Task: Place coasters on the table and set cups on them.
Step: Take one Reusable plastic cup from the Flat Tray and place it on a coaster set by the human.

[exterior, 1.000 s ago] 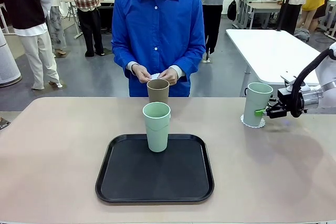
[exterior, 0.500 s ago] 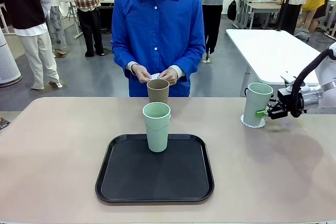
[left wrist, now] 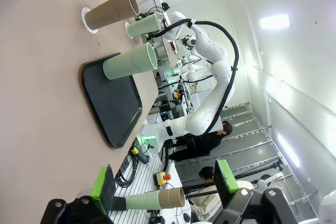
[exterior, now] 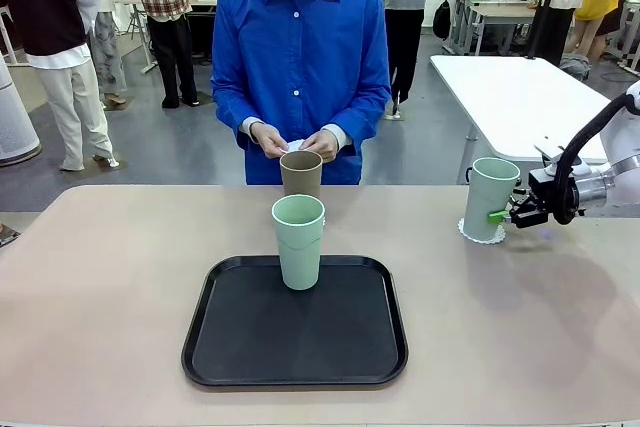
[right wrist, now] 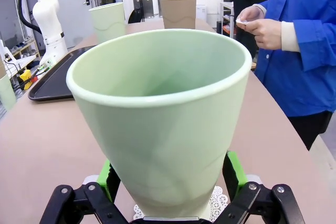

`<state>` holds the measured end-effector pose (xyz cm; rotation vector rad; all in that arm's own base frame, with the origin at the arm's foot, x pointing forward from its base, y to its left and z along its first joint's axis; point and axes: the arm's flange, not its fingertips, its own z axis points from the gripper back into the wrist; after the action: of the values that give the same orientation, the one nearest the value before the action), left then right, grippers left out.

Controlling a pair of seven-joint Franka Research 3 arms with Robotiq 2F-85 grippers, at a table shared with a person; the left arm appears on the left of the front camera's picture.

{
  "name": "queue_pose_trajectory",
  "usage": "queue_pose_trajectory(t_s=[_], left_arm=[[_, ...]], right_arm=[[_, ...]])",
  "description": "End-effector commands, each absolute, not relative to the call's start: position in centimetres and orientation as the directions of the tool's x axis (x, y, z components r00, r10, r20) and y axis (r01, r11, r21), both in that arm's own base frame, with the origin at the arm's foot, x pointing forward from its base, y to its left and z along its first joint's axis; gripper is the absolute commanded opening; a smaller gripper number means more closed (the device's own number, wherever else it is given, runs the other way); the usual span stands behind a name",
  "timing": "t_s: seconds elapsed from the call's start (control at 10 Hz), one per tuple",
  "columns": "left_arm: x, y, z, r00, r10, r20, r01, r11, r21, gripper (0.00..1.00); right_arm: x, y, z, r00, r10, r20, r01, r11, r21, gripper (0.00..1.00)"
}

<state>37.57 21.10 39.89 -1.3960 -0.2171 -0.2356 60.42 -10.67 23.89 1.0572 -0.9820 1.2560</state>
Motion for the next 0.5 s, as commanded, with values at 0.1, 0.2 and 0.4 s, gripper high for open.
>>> queue_pose_trajectory(t_s=[0.1, 0.2, 0.4], left_arm=[[37.58, 21.26, 40.12, 0.955, -0.034, 0.296, 0.298, 0.155, -0.942, 1.0], [37.58, 21.26, 40.12, 0.955, -0.034, 0.296, 0.298, 0.155, -0.942, 1.0], [37.58, 21.26, 40.12, 0.955, -0.034, 0.296, 0.298, 0.155, -0.942, 1.0]], right_arm=[[61.24, -11.17, 23.66, 0.048, 0.245, 0.968, -0.999, -0.013, 0.053, 1.0], [61.29, -11.29, 23.67, 0.052, 0.241, 0.969, -0.998, -0.017, 0.058, 1.0], [61.27, -11.49, 23.66, 0.054, 0.241, 0.969, -0.998, -0.025, 0.062, 1.0]])
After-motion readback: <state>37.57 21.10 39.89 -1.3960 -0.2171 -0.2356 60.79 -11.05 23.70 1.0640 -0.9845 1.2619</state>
